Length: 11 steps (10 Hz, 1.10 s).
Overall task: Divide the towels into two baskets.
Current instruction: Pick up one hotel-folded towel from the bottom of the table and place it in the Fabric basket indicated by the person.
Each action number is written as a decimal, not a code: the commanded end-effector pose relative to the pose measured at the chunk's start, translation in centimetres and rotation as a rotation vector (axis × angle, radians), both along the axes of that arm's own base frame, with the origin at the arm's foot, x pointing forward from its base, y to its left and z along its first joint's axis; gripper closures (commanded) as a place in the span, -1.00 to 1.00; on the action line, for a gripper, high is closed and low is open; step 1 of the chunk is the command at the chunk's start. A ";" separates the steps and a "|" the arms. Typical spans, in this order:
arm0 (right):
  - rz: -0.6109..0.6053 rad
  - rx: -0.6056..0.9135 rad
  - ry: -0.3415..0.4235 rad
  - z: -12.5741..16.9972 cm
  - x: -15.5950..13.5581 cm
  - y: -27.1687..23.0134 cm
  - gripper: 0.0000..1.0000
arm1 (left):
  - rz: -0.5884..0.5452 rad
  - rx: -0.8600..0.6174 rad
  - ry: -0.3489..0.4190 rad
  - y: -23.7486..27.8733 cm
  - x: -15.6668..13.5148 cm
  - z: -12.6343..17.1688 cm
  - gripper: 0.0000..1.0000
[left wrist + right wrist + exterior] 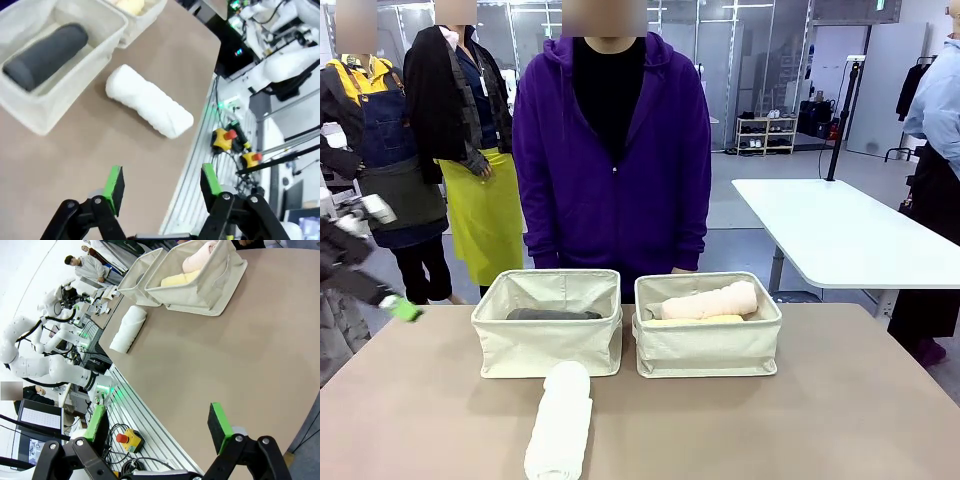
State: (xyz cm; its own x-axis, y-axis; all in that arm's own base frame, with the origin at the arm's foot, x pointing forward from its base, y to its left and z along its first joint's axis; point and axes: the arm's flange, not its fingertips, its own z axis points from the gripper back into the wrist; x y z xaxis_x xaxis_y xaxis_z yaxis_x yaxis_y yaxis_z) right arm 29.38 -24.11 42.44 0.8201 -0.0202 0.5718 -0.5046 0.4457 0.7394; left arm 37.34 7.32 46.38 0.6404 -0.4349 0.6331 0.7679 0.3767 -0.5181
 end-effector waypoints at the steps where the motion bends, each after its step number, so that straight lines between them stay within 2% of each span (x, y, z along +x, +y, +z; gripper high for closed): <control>1: -0.009 0.015 0.003 0.4 -0.2 0.3 -1.00 | 0.098 -0.019 0.024 4.9 -3.6 -0.5 -0.56; 3: -0.009 0.015 0.003 0.4 -0.2 0.3 -1.00 | 0.186 0.031 0.061 10.1 -6.9 -2.9 -0.56; 5: -0.009 0.015 0.003 0.4 -0.2 0.3 -1.00 | 0.259 -0.008 0.057 14.1 -9.0 -4.8 -0.56; 6: -0.009 0.015 0.003 0.4 -0.2 0.3 -1.00 | 0.298 -0.001 0.074 14.9 -9.2 -5.3 -0.56; 7: -0.009 0.015 0.003 0.4 -0.2 0.3 -1.00 | 0.270 -0.007 0.071 14.8 -8.6 -5.5 -0.56; 8: -0.009 0.015 0.003 0.4 -0.2 0.3 -1.00 | 0.286 -0.006 0.081 14.8 -9.8 -4.9 -0.56; 11: -0.009 0.015 0.003 0.4 -0.2 0.3 -1.00 | 0.286 -0.006 0.081 14.8 -9.8 -4.9 -0.56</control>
